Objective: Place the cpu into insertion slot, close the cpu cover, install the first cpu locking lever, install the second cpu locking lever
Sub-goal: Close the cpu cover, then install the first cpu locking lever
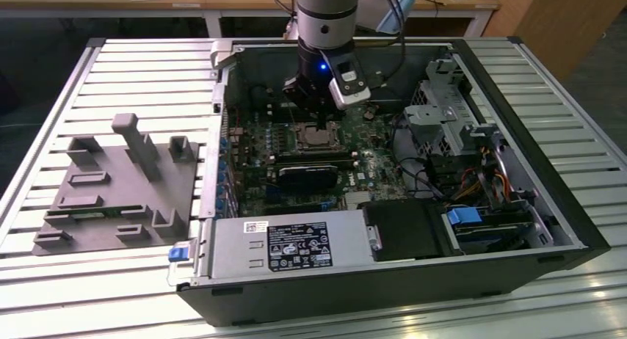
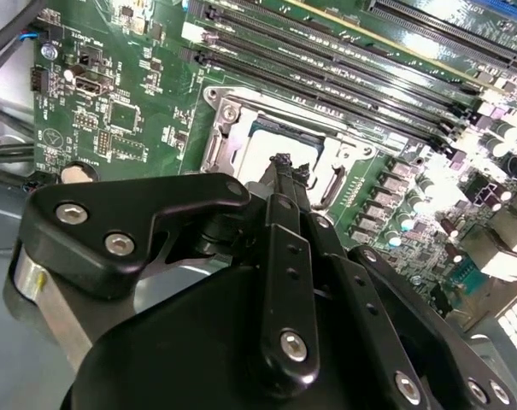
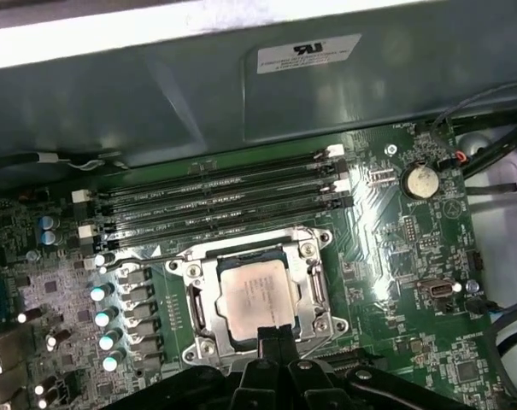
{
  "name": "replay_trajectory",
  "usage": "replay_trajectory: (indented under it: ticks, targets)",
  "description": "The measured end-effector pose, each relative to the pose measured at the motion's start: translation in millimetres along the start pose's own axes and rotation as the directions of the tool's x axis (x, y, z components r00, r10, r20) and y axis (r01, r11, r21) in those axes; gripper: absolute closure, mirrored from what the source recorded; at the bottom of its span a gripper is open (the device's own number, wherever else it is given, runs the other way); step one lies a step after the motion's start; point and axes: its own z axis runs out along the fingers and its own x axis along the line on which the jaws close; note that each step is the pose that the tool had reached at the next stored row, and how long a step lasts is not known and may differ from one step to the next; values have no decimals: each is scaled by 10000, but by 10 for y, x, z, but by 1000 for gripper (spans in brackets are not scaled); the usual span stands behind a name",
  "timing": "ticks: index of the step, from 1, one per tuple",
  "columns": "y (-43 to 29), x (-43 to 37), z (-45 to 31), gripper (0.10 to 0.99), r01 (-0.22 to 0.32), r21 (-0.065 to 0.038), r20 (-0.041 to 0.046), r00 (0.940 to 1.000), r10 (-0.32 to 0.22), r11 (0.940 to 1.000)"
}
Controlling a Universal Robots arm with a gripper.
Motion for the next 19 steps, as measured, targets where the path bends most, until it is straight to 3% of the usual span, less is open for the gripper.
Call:
replay_trajectory:
  ticks: [19]
  targets:
    - [33, 40, 49, 984, -1, -1, 1, 10000, 1, 10000]
